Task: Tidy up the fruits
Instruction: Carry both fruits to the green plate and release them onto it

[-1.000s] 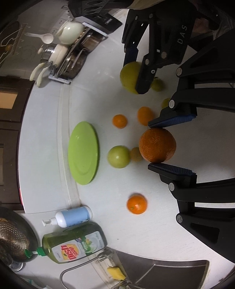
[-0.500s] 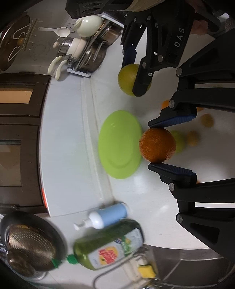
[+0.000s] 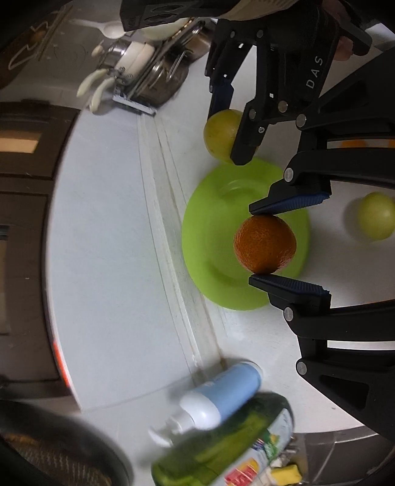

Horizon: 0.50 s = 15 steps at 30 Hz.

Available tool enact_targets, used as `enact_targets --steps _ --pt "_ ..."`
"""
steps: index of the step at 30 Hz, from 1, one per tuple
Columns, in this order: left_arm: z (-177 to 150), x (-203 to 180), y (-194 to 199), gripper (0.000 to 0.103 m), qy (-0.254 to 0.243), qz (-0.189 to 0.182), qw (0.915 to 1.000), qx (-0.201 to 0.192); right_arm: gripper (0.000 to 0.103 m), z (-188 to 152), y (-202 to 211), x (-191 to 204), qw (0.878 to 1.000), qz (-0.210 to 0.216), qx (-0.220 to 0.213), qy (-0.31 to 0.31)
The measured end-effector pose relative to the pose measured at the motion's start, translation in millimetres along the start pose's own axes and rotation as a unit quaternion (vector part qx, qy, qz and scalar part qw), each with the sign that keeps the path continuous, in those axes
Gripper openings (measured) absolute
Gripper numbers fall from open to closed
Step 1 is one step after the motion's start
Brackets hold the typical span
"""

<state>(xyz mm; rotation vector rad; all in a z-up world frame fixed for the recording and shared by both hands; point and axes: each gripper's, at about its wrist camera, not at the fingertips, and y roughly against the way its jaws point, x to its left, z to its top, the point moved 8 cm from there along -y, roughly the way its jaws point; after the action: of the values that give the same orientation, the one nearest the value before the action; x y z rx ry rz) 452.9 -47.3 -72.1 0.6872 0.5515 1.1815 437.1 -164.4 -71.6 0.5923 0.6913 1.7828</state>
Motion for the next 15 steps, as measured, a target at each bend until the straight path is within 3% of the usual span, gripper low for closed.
enact_targets --steps 15 --pt "21 27 -99 0.036 0.017 -0.015 0.9969 0.076 0.050 22 -92 -36 0.998 -0.021 0.064 -0.003"
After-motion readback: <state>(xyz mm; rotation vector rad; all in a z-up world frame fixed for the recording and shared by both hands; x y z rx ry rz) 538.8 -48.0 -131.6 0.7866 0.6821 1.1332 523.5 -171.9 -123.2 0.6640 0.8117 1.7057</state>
